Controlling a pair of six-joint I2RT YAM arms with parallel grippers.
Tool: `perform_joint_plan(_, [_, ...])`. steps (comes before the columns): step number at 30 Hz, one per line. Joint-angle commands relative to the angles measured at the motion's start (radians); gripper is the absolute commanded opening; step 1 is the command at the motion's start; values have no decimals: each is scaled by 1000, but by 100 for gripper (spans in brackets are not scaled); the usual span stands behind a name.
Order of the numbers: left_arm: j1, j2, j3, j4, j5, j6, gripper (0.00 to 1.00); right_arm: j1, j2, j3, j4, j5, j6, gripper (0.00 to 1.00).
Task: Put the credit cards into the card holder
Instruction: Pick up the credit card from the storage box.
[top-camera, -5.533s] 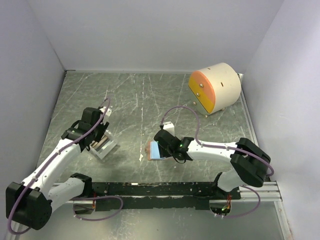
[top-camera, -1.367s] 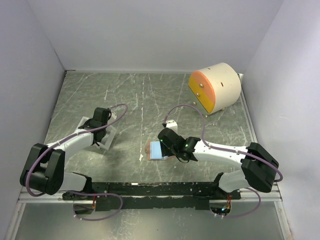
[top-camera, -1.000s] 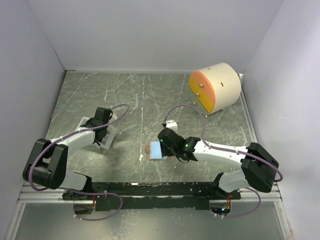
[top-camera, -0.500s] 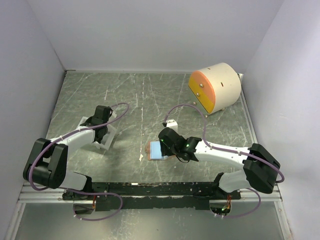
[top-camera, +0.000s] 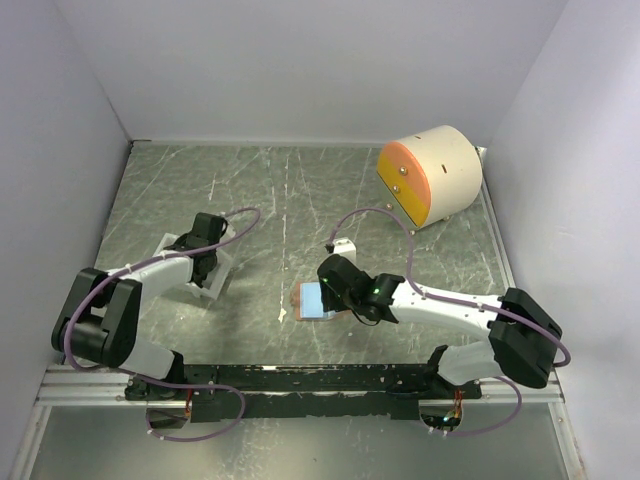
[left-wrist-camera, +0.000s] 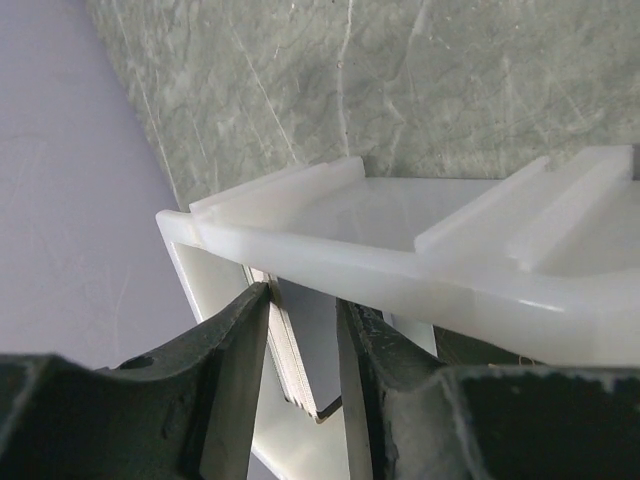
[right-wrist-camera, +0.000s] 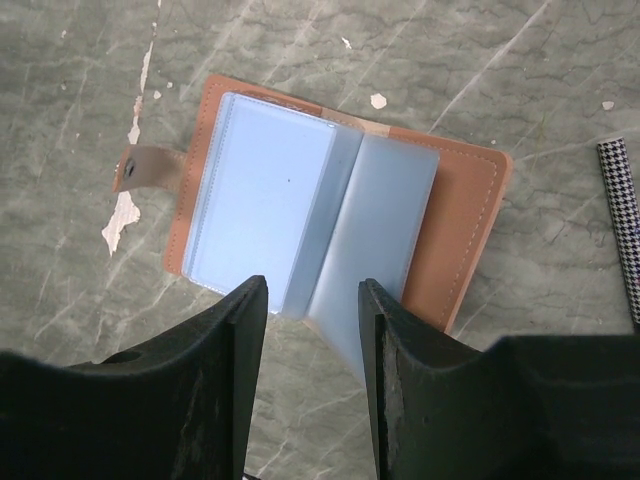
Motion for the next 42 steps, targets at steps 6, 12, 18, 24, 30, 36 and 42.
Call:
perform_joint_plan(6, [7, 20, 35, 9, -46, 19, 33, -5, -49, -22, 12, 16, 5, 42])
perform_joint_plan(12, [7, -1, 45, 1, -61, 31, 20, -4, -56, -28, 15, 18, 6, 42])
perform_joint_plan(18, [8, -9, 67, -36, -61, 24, 13, -5, -57, -27, 13, 16, 8, 42])
perform_joint_plan(24, [7, -48, 115, -129, -30, -5, 7, -5, -61, -32, 13, 14, 14, 42])
perform_joint_plan(30, [-3, -100, 132, -218, 30, -66, 7, -5, -56, -38, 21, 5, 20, 42])
perform_joint_plan(36, [-27, -156, 143, -288, 90, -138, 7, -5, -43, -35, 27, -2, 21, 42])
perform_joint_plan(42, [-65, -189, 173, -347, 70, -206, 7, -4, -44, -32, 22, 2, 23, 42])
